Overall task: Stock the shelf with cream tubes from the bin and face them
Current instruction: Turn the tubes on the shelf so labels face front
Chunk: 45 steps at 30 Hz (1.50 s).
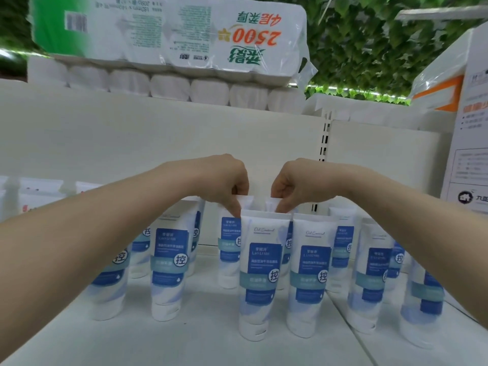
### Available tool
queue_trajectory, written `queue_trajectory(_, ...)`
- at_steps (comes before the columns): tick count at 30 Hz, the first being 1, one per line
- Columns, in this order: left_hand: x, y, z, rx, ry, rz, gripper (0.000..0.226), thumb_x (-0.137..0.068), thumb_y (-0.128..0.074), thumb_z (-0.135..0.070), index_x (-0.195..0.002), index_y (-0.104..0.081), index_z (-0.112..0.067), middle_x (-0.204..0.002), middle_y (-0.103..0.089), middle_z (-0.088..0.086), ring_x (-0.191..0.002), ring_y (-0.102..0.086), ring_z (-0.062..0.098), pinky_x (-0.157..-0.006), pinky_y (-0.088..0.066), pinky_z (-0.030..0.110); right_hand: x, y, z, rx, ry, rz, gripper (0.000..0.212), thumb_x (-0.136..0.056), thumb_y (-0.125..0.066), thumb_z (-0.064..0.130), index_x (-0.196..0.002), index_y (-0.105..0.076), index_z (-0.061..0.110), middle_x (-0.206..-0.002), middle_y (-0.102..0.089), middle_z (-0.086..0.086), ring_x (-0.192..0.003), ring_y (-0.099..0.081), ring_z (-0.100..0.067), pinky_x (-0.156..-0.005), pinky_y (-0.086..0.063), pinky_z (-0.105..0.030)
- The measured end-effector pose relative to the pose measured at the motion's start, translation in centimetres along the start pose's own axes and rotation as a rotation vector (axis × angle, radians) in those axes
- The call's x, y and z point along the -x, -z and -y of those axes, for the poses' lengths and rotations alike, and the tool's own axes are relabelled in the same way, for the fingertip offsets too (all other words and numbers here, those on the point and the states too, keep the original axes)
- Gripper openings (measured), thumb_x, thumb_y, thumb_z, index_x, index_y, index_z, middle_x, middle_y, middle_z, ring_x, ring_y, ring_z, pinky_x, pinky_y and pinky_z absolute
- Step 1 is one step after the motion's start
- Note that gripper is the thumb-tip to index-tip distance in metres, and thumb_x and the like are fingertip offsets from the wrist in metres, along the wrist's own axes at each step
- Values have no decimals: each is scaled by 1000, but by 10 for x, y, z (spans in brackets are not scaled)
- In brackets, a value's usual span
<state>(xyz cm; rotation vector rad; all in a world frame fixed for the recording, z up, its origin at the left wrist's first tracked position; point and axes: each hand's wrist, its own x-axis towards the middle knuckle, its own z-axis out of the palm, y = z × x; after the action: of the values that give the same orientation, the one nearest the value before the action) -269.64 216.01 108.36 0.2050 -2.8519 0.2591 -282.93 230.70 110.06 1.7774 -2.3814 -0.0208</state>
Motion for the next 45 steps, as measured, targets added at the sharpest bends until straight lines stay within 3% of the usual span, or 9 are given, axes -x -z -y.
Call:
queue_trajectory(9,-3,-4,15,57,35,29,23,-75,-77,-41,-84,-66,-23,-79,-64,-14,-77,-61,9,-71,-51,28,-10,-2,-5,-28,-17,50,11,-80,-75,39,-86,-66,35,-77,-66,18,-69,-58,2,-68,-42,-19)
queue_trajectory(12,-4,-5,14,67,36,29,24,-76,-76,-40,-88,-67,-22,-83,-65,-12,-79,-61,10,-74,-52,29,-13,-3,-5,-25,-16,40,13,-80,-75,38,-89,-70,31,-80,-70,13,-70,-60,-1,-72,-49,-23)
queue_trajectory(22,-8,-7,12,79,41,12,26,-76,-77,-38,-94,-70,-21,-82,-66,-10,-77,-62,10,-76,-55,34,-12,-4,-3,-47,-12,23,10,-79,-75,38,-81,-66,37,-79,-70,11,-71,-61,-5,-75,-52,-28)
queue_trajectory(30,-2,-2,9,97,74,78,30,-79,-72,-44,-103,-70,-26,-92,-69,-13,-86,-63,8,-86,-54,33,-3,-3,3,-46,-59,37,25,-82,-72,41,-106,-68,35,-91,-69,14,-83,-63,-7,-86,-53,-34)
queue_trajectory(34,11,12,8,146,39,-78,25,-85,-68,-37,-109,-68,-28,-101,-68,-15,-93,-61,3,-86,-46,21,15,11,3,-64,-75,-31,29,-85,-70,35,-113,-64,37,-94,-70,16,-91,-64,-6,-90,-52,-35)
queue_trajectory(37,27,21,-6,214,-22,-296,22,-88,-60,-44,-98,-71,-28,-95,-69,-16,-79,-57,-11,-67,-35,4,37,25,4,-71,-72,-116,18,-86,-69,31,-103,-69,37,-90,-72,16,-90,-65,-3,-92,-52,-34)
queue_trajectory(39,39,23,-21,292,-39,-305,31,-85,-55,-56,-89,-72,-31,-87,-69,-18,-71,-53,-17,-65,-34,3,55,31,8,-98,-66,-144,12,-87,-67,33,-97,-72,35,-86,-73,18,-87,-65,2,-94,-50,-31)
queue_trajectory(42,52,17,-43,267,-60,-182,46,-75,-54,-70,-94,-72,-33,-93,-70,-20,-86,-59,-8,-82,-46,19,79,31,17,-173,-71,-143,18,-88,-61,43,-95,-74,32,-88,-73,21,-89,-63,5,-98,-45,-29)
queue_trajectory(45,56,7,-57,172,-80,-105,45,-74,-61,-67,-93,-71,-28,-87,-72,-13,-79,-65,4,-75,-54,31,94,23,25,-188,-80,-48,27,-85,-59,52,-97,-74,32,-94,-72,22,-92,-64,6,-98,-44,-29)
